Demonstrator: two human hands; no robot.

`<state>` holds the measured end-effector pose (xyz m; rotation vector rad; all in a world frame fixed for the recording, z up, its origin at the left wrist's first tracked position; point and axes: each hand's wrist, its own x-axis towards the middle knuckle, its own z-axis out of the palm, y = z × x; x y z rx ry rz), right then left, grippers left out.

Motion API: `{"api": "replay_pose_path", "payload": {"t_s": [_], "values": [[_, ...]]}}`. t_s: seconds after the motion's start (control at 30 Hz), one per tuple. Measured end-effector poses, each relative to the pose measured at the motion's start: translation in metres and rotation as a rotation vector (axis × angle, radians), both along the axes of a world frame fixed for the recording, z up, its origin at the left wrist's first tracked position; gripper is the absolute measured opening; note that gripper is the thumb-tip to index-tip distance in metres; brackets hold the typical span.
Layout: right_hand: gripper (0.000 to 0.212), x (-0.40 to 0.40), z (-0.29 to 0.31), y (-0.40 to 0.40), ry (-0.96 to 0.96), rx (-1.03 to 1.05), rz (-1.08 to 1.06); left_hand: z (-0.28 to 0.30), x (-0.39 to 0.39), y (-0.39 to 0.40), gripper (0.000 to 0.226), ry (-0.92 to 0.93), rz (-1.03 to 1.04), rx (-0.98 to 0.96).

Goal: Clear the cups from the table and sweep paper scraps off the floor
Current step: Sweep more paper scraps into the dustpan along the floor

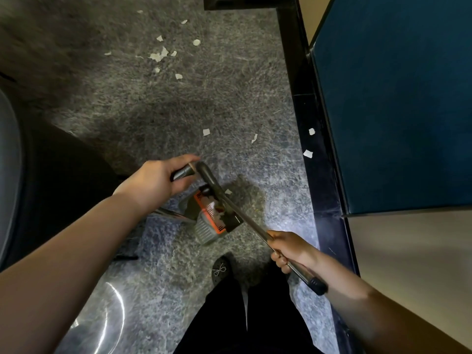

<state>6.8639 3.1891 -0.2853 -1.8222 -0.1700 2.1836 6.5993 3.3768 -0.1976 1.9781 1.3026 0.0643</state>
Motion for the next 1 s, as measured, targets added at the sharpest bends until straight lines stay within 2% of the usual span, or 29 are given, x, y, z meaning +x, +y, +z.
{"api": "replay_pose_path", "payload": {"t_s": [0.07, 0.3, 0.43, 0.67, 0.87, 1.0], "values": [[0.016, 0.0, 0.01, -0.003, 0.003, -0.001, -0.031, -0.001, -0.003, 0.0, 0.045, 0.003, 0.008, -0.007], [0.017, -0.003, 0.01, 0.0, -0.085, 0.034, -0.232, -0.006, -0.013, -0.002, 0.049, 0.007, -0.008, 0.002], [0.023, -0.002, -0.01, 0.028, -0.158, 0.068, -0.188, -0.008, -0.011, -0.005, 0.048, -0.005, -0.036, 0.023], [0.017, -0.019, -0.033, 0.042, -0.038, 0.011, -0.191, -0.005, -0.002, -0.008, 0.045, -0.041, -0.054, 0.062], [0.012, -0.032, -0.012, 0.011, 0.001, 0.046, -0.097, -0.002, -0.006, -0.016, 0.046, -0.011, -0.052, 0.067], [0.02, -0.031, 0.001, -0.005, -0.031, 0.038, -0.173, -0.003, -0.005, -0.019, 0.046, -0.02, -0.042, 0.058]]}}
